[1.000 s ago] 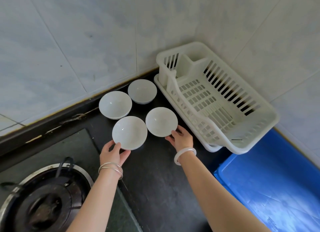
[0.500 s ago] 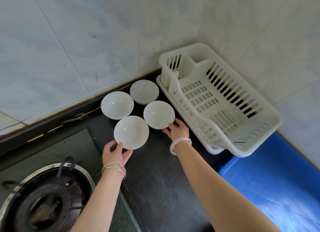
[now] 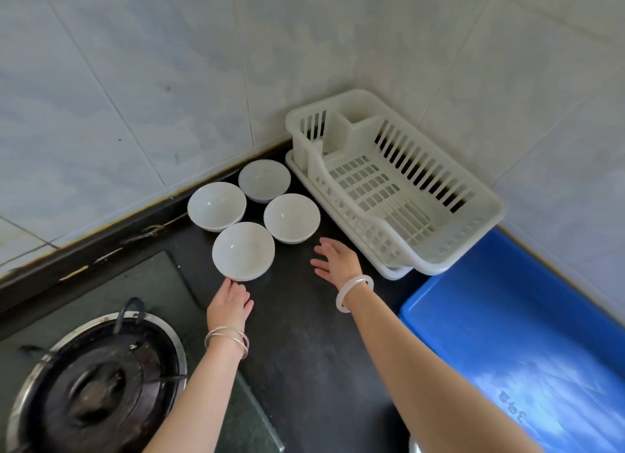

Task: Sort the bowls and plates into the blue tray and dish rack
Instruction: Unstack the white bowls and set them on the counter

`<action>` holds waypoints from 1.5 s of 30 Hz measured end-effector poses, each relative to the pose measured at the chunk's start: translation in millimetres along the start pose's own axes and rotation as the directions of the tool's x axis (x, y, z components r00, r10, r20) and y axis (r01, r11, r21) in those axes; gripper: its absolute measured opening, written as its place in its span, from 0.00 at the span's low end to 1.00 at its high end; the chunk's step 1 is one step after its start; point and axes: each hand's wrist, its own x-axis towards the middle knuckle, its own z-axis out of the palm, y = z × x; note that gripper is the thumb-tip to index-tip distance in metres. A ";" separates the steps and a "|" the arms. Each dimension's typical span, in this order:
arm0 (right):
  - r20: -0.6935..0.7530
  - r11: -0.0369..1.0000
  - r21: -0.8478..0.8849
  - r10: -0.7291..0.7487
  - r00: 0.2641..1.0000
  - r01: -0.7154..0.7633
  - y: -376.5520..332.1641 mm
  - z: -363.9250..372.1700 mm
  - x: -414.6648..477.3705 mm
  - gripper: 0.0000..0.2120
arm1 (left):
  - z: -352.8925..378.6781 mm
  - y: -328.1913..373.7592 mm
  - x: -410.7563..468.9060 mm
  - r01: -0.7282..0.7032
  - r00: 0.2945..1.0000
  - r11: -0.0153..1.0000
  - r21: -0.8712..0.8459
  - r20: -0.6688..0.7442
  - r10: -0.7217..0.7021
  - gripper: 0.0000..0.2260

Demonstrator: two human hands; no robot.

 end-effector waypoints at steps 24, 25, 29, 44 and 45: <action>-0.456 0.807 -0.570 -0.154 0.877 -0.155 157.5 -236.2 -212.8 0.10 | 49.2 -139.3 -205.2 -0.570 0.741 0.297 0.766 0.636 -0.217 0.18; -0.460 0.792 -0.588 -0.157 0.874 -0.167 159.1 -236.3 -214.4 0.10 | 48.5 -141.1 -207.4 -0.571 0.745 0.285 0.770 0.631 -0.213 0.18; -0.491 0.746 -0.624 -0.139 0.860 -0.235 159.1 -233.9 -217.3 0.06 | 48.7 -142.9 -211.1 -0.576 0.756 0.260 0.775 0.626 -0.190 0.19; -0.470 0.515 -0.808 -0.274 0.839 -0.285 149.8 -229.2 -217.4 0.09 | 44.8 -152.8 -198.2 -0.415 0.751 0.496 0.762 0.595 -0.286 0.17; -0.474 0.525 -0.803 -0.278 0.836 -0.280 149.4 -229.7 -219.1 0.09 | 45.2 -152.9 -197.0 -0.374 0.752 0.531 0.761 0.584 -0.307 0.17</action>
